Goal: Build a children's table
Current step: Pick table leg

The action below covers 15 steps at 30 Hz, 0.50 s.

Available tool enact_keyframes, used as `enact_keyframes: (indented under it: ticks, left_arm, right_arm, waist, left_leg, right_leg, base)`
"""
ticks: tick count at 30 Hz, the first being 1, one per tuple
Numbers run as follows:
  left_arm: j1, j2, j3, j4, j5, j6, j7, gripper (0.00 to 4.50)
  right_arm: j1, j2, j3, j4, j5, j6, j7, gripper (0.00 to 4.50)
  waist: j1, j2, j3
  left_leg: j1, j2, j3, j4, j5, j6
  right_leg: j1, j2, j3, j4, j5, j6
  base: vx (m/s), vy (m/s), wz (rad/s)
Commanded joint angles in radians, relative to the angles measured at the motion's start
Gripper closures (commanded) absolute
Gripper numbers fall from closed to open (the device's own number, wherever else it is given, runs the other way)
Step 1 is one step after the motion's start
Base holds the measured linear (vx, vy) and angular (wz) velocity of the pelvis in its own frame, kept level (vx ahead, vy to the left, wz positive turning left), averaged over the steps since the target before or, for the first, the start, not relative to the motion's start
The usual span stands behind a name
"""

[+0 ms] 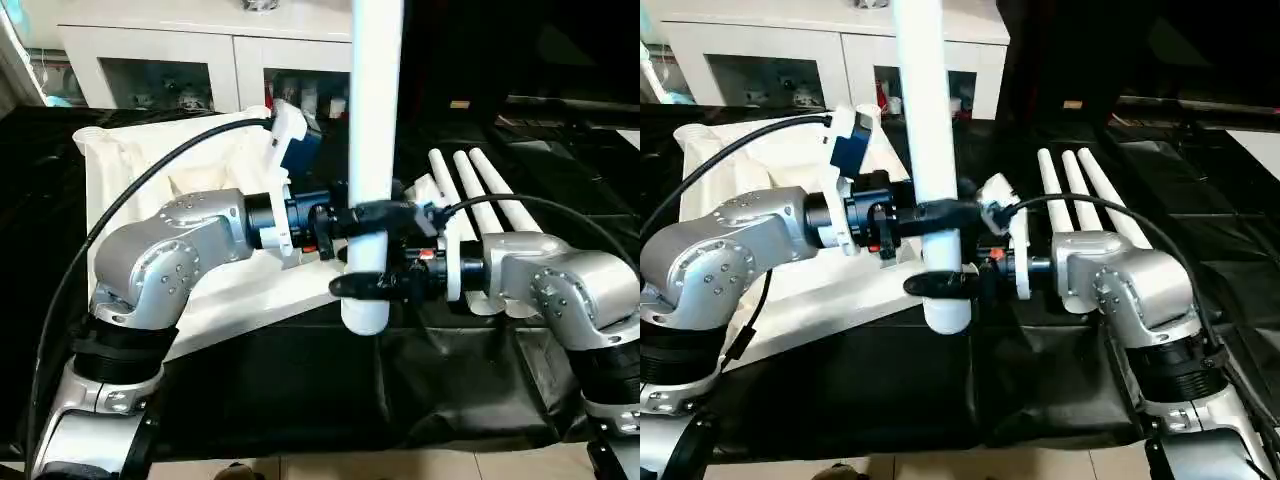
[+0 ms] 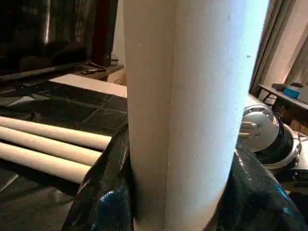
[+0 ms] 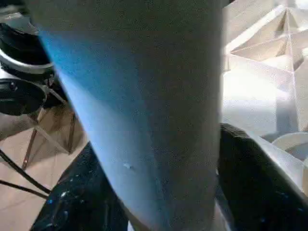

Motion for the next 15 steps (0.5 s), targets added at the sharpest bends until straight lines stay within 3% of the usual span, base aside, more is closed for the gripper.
enact_keyframes:
  ticks: [1,7,8,15]
  left_arm:
    - [-0.019,0.003,-0.007,-0.004,0.007,-0.01,-0.006,2.64]
    - [-0.022,0.012,-0.001,0.004,0.005,-0.013,-0.013,2.64]
    - [-0.022,0.016,-0.001,0.007,0.006,-0.015,-0.019,2.64]
    - [-0.04,0.025,-0.007,0.032,0.026,-0.039,-0.048,2.64]
  right_arm:
    - [0.011,-0.011,0.004,-0.016,-0.009,-0.02,0.008,1.81]
    - [0.025,-0.005,0.01,-0.024,-0.01,-0.034,0.005,2.26]
    - [0.029,-0.006,0.013,-0.027,-0.01,-0.036,0.007,2.34]
    - [0.042,0.001,0.011,-0.02,-0.013,-0.051,0.003,2.45]
  waist:
    - [0.003,-0.003,-0.076]
    - [0.005,0.0,-0.076]
    - [0.006,0.005,-0.076]
    - [0.006,0.006,-0.077]
  left_leg:
    - [0.017,0.048,-0.013,-0.066,-0.095,-0.004]
    - [0.018,0.049,-0.014,-0.066,-0.107,-0.01]
    - [0.017,0.048,-0.015,-0.067,-0.105,-0.01]
    - [0.019,0.049,-0.016,-0.068,-0.116,-0.015]
  right_leg:
    - [0.057,-0.077,0.049,-0.073,-0.092,-0.21]
    - [0.056,-0.077,0.048,-0.073,-0.106,-0.207]
    - [0.057,-0.077,0.048,-0.072,-0.102,-0.208]
    - [0.057,-0.077,0.047,-0.071,-0.089,-0.215]
  base:
    - [0.0,0.0,0.0]
    - [0.0,0.0,0.0]
    - [0.0,0.0,0.0]
    - [0.0,0.0,0.0]
